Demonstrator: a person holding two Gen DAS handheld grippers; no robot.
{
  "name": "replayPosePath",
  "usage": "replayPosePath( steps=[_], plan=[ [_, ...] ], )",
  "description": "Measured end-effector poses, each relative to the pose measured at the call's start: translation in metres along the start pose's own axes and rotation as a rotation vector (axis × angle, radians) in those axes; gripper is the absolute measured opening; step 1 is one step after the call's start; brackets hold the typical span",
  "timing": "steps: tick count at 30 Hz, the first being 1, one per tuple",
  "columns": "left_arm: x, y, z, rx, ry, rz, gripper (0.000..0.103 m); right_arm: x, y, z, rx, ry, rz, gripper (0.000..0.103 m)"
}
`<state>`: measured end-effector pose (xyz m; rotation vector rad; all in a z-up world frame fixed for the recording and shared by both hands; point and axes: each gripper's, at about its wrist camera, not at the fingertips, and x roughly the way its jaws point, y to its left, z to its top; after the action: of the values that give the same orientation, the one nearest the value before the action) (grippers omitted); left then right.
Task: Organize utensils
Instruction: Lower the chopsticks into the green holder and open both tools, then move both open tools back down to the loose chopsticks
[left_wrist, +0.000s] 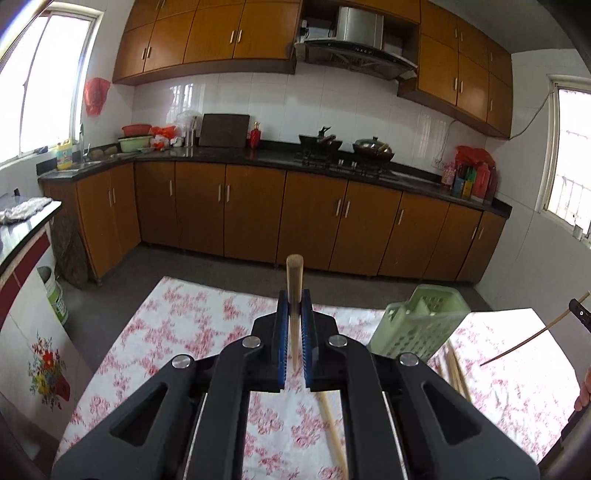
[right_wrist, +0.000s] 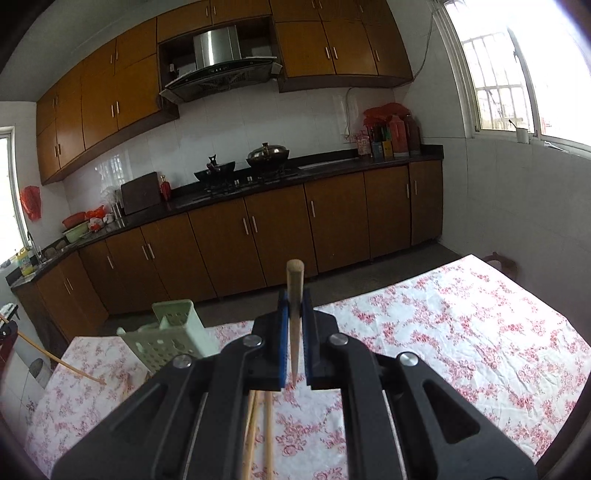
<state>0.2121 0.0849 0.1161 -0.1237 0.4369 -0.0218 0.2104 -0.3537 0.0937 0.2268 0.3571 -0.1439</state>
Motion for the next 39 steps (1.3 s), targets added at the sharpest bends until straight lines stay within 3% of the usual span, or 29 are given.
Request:
replayPosePath(
  steps=[7,11,18,30,32,34,35,39],
  plan=[
    [-0.015,-0.029,0.063,-0.028,-0.092,-0.11,0.007,-0.016,0.028,0.063,0.056,-0.137,0.137,0.008],
    [-0.015,-0.054,0.077,-0.025,-0.132,-0.168,0.007,-0.012,0.048,0.077,0.067,-0.161,0.214,0.008],
    [0.012,-0.087,0.063,-0.023,-0.094,-0.217,0.007,0.012,0.08,0.067,0.01,-0.114,0.254,0.008],
    [0.054,-0.105,0.028,0.014,0.055,-0.191,0.007,0.048,0.099,0.036,-0.02,0.002,0.215,0.012],
    [0.05,-0.103,0.029,0.009,0.05,-0.194,0.01,0.046,0.096,0.035,-0.012,-0.003,0.214,0.022],
    [0.047,-0.104,0.031,0.008,0.036,-0.192,0.034,0.042,0.092,0.034,-0.004,-0.016,0.207,0.027],
    [0.043,-0.103,0.032,0.004,0.02,-0.19,0.039,0.037,0.089,0.035,0.002,-0.023,0.204,0.028],
    [0.027,-0.098,0.036,-0.003,-0.017,-0.176,0.041,0.018,0.074,0.033,0.017,-0.052,0.183,0.032]
  ],
)
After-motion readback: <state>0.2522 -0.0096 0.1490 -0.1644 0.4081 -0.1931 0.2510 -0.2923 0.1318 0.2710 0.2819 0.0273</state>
